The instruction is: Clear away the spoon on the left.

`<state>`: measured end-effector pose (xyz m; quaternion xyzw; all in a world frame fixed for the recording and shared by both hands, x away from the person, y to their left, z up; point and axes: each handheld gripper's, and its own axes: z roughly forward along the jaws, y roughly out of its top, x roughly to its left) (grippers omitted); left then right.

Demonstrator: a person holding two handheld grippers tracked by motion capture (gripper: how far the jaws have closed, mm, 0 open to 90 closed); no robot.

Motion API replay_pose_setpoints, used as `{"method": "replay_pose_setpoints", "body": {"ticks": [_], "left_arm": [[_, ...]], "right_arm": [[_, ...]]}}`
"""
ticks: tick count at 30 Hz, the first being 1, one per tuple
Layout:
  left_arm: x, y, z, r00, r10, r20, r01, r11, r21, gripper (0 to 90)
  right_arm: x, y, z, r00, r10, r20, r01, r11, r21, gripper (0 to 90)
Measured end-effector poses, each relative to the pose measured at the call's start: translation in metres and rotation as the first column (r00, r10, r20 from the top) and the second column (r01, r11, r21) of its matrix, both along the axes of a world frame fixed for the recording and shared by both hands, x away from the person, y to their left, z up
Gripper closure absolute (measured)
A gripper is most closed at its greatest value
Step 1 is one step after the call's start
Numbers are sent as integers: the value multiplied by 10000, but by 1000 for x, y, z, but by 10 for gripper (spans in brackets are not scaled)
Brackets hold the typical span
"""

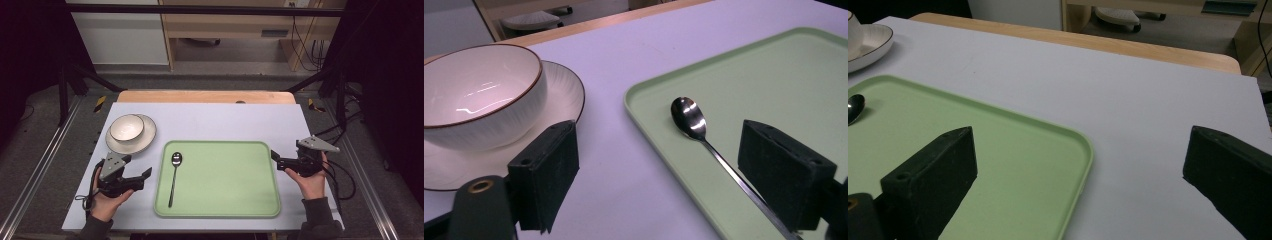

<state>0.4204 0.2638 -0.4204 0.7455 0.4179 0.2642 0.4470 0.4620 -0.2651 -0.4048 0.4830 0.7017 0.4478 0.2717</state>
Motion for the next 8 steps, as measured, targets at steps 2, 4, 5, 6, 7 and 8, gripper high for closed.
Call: {"method": "replay_pose_setpoints", "body": {"ticks": [2,4,5,6,7,8], "left_arm": [[0,5,-2,9997,233,-16,-233,9996,-163,168],[0,9,-4,9994,340,-62,-342,9991,-264,170],[0,11,-5,9991,416,-56,-417,9987,-295,170],[0,13,-7,9988,489,-69,-491,9983,-318,172],[0,13,-7,9988,489,-69,-491,9983,-318,173],[0,16,-8,9982,599,-86,-602,9977,-299,173]], "right_arm": [[0,-2,-1,10000,-45,-21,44,10000,-24,13],[1,-3,-2,10000,-65,-41,65,9999,-76,14],[1,-4,-2,9999,-58,-82,57,9999,-108,14],[1,-4,-3,9999,-74,-96,73,9999,-114,14],[1,-4,-3,9999,-87,-77,86,9999,-141,16],[1,-4,-3,9999,-87,-77,86,9999,-141,16]]}}
